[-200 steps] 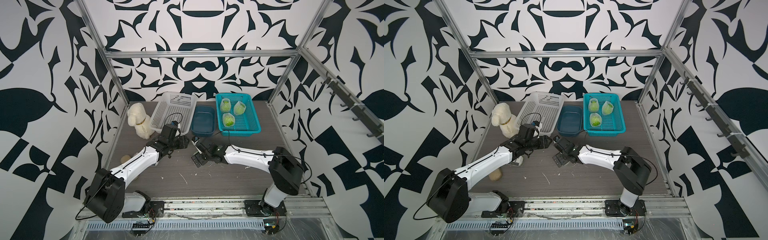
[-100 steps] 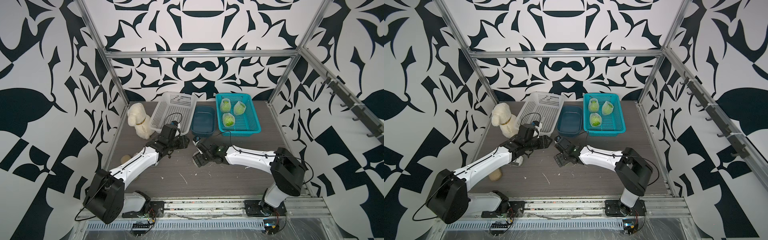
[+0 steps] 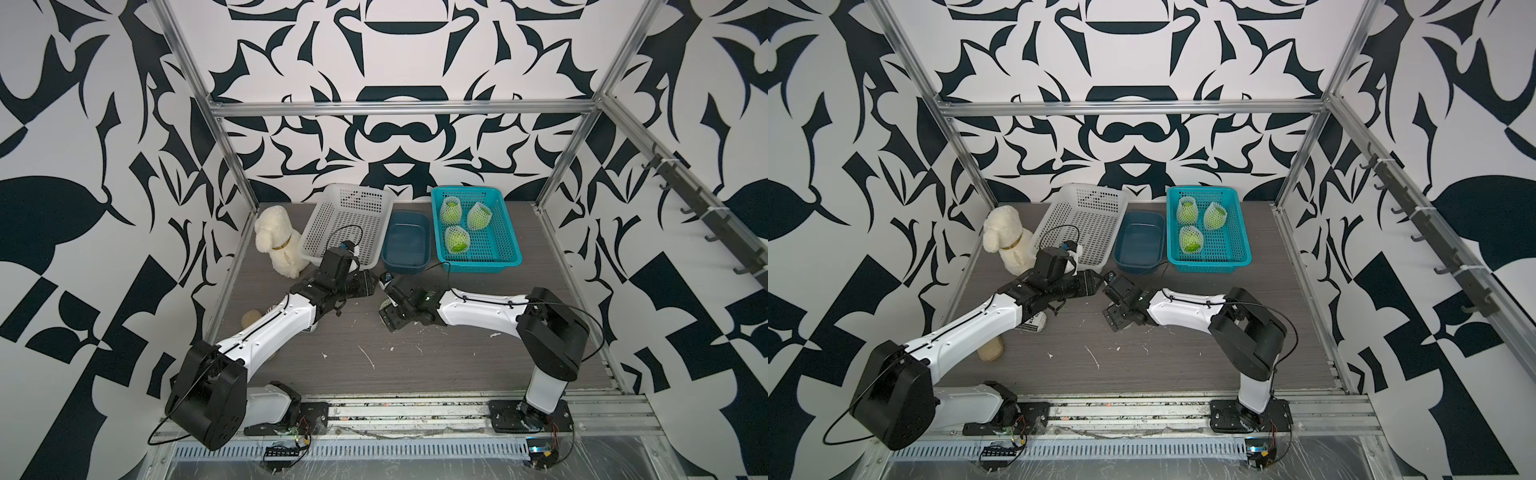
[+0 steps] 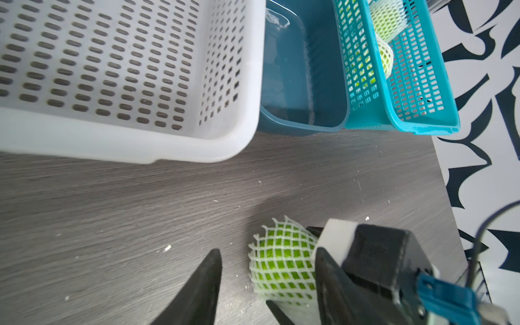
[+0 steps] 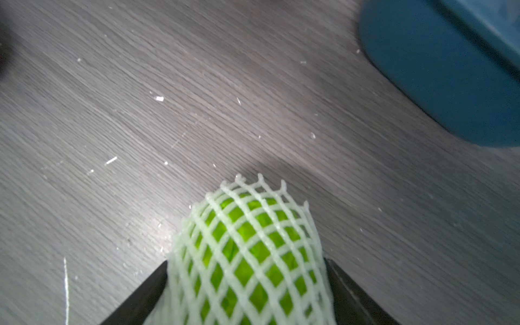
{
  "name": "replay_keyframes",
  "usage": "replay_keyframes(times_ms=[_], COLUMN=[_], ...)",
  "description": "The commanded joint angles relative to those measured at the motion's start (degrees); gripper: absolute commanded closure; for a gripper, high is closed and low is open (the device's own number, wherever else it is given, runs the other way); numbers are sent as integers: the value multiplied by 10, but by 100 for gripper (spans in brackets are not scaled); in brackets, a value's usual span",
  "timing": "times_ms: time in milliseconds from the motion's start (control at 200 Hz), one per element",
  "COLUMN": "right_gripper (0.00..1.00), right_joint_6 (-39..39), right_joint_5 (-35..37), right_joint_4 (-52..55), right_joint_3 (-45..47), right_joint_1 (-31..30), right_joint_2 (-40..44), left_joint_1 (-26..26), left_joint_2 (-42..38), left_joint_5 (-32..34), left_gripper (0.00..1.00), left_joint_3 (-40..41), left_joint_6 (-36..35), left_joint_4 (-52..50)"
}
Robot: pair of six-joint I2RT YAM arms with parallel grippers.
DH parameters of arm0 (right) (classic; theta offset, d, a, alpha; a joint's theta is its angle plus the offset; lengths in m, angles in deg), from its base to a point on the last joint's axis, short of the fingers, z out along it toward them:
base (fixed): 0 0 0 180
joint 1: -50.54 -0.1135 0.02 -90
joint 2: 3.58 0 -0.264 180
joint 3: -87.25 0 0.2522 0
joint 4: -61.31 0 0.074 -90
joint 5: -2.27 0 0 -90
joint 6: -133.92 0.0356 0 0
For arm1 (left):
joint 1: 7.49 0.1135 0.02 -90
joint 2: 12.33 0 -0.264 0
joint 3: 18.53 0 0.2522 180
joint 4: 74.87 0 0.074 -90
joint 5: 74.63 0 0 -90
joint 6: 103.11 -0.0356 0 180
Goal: Sleeve custard apples in foam nets
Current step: Put on the foam net on the custard apple.
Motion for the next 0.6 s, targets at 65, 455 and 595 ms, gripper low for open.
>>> replay_keyframes(times_ms=[65, 455, 595], right_gripper=[7, 2, 0], right_joint_6=[-3, -9, -12], right_joint_5=[-16, -30, -18], right_joint_4=[7, 21, 39], right_joint_3=[-26, -59, -56], right_joint_1=[7, 14, 15], right_joint_2=[-30, -35, -4], left_joint_1=[1, 6, 11], left_joint_2=[-12, -35, -41], left_joint_5=[-1, 2, 3], left_gripper=[44, 44, 44], left_joint_3=[5, 10, 22], left_joint_6=[-9, -13, -10], left_joint_4=[-6, -7, 3])
